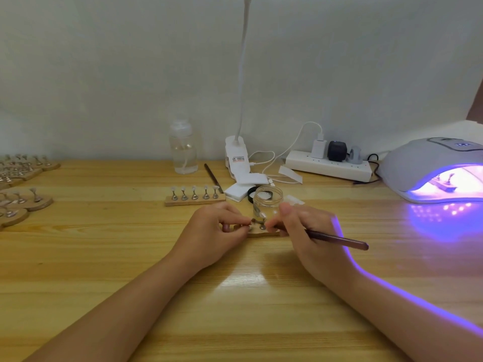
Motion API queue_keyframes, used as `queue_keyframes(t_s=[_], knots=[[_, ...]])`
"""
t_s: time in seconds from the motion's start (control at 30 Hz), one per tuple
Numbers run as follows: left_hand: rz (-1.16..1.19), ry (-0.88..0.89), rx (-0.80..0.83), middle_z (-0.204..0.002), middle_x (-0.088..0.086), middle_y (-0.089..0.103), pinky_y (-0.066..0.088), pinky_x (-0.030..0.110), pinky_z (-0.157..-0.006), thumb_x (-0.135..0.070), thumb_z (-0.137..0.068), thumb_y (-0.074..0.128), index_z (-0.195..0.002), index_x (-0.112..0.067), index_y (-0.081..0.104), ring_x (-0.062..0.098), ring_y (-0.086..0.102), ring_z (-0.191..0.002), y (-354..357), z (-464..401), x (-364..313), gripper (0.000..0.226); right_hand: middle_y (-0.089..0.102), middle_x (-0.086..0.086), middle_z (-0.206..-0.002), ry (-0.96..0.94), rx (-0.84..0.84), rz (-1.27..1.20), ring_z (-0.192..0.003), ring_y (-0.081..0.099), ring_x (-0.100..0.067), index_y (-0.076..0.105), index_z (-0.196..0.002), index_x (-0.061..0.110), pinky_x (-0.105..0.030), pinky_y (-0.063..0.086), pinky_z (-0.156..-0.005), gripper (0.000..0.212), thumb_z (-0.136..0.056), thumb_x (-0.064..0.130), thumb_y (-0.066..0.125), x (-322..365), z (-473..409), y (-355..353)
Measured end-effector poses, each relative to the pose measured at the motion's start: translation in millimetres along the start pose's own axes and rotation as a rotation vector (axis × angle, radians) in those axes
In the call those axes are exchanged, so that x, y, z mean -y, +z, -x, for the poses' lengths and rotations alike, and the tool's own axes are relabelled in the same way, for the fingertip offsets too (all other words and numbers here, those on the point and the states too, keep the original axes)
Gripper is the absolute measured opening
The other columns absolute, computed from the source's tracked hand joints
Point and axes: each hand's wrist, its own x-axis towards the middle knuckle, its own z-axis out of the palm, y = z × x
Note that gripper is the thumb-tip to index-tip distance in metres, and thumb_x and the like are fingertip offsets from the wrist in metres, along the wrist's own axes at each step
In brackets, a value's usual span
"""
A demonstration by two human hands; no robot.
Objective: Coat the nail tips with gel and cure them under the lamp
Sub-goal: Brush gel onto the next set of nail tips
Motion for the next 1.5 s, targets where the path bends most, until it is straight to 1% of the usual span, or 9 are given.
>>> queue_keyframes(t_s=[0.1,0.47,0.63,0.77,0.93,1.03,1.3,1.43,1.5], knots=[[0.003,-0.015,0.001,-0.073,-0.013,0.060,0.040,0.010,-0.059,-0.006,-0.075,0.070,-0.081,-0.029,0.072,-0.002,0.046,-0.060,0.1,0.3,-0.7,0.024,0.064,0.009,-0.057,0.020,-0.009,-0.017,-0.057,0.061,-0.001,0.070,-0.064,0.019,-0.014,0.046,-0.058,0.047,-0.087,0.044,0.038,0.8,2.1,-0.7],[0.003,-0.020,-0.009,-0.074,-0.011,0.059,0.039,0.010,-0.059,-0.007,-0.076,0.069,-0.081,-0.030,0.072,-0.004,0.046,-0.061,-0.4,0.1,-3.0,0.024,0.065,0.014,-0.067,-0.061,-0.018,0.088,-0.068,0.061,0.000,0.072,-0.071,0.015,-0.016,0.046,-0.065,0.046,-0.090,0.039,0.037,2.2,-0.6,-0.7],[-0.009,-0.024,0.008,-0.076,-0.010,0.058,0.039,0.010,-0.059,-0.008,-0.077,0.068,-0.081,-0.032,0.071,-0.004,0.046,-0.062,-0.8,0.2,-2.7,0.024,0.065,0.007,-0.059,0.056,0.008,0.000,-0.060,0.062,-0.006,0.070,-0.063,0.020,-0.021,0.048,-0.060,0.048,-0.086,0.048,0.038,1.6,1.9,-0.9],[-0.001,-0.025,-0.001,-0.075,-0.012,0.058,0.039,0.009,-0.059,-0.008,-0.076,0.069,-0.082,-0.031,0.071,-0.005,0.046,-0.062,-1.0,0.1,-2.7,0.024,0.064,0.018,-0.064,-0.020,-0.008,0.077,-0.069,0.061,0.001,0.071,-0.070,0.019,-0.013,0.045,-0.066,0.045,-0.089,0.042,0.037,2.3,-1.0,-0.6],[-0.003,-0.010,-0.001,-0.074,-0.012,0.059,0.040,0.012,-0.059,-0.008,-0.076,0.070,-0.077,-0.038,0.068,-0.004,0.046,-0.063,-0.7,-0.5,-2.7,0.030,0.066,0.008,-0.060,0.034,-0.006,-0.001,-0.061,0.062,-0.003,0.070,-0.064,0.022,-0.018,0.048,-0.062,0.046,-0.087,0.046,0.038,1.8,1.3,-1.1],[0.014,-0.013,-0.006,-0.073,-0.012,0.059,0.039,0.010,-0.059,-0.007,-0.075,0.071,-0.080,-0.032,0.070,-0.004,0.046,-0.062,-0.6,-1.1,-1.7,0.025,0.065,0.018,-0.066,-0.041,-0.014,0.078,-0.069,0.062,0.001,0.072,-0.073,0.017,-0.015,0.046,-0.066,0.043,-0.089,0.039,0.039,3.4,-0.9,-0.6],[0.012,0.004,-0.002,-0.076,-0.009,0.063,0.041,0.013,-0.060,-0.008,-0.075,0.071,-0.081,-0.032,0.071,-0.001,0.048,-0.065,-0.4,-1.8,0.2,0.025,0.068,0.013,-0.069,-0.053,-0.014,0.138,-0.070,0.063,-0.001,0.072,-0.075,0.020,-0.023,0.049,-0.065,0.042,-0.089,0.041,0.039,2.6,-1.2,-0.9],[0.018,0.001,-0.008,-0.075,-0.010,0.063,0.040,0.014,-0.060,-0.008,-0.075,0.071,-0.080,-0.033,0.070,-0.001,0.047,-0.063,-0.4,-1.3,-0.4,0.026,0.066,0.011,-0.061,0.054,0.008,0.047,-0.062,0.063,-0.003,0.070,-0.066,0.025,-0.021,0.048,-0.059,0.046,-0.086,0.049,0.038,3.2,2.2,-1.0],[0.015,-0.001,-0.011,-0.075,-0.010,0.063,0.040,0.014,-0.061,-0.008,-0.075,0.071,-0.080,-0.033,0.070,0.000,0.047,-0.064,0.0,-1.5,-0.2,0.026,0.066,0.011,-0.063,-0.008,-0.017,0.079,-0.064,0.062,-0.002,0.071,-0.069,0.021,-0.021,0.047,-0.060,0.047,-0.089,0.044,0.037,3.2,1.5,-1.6]])
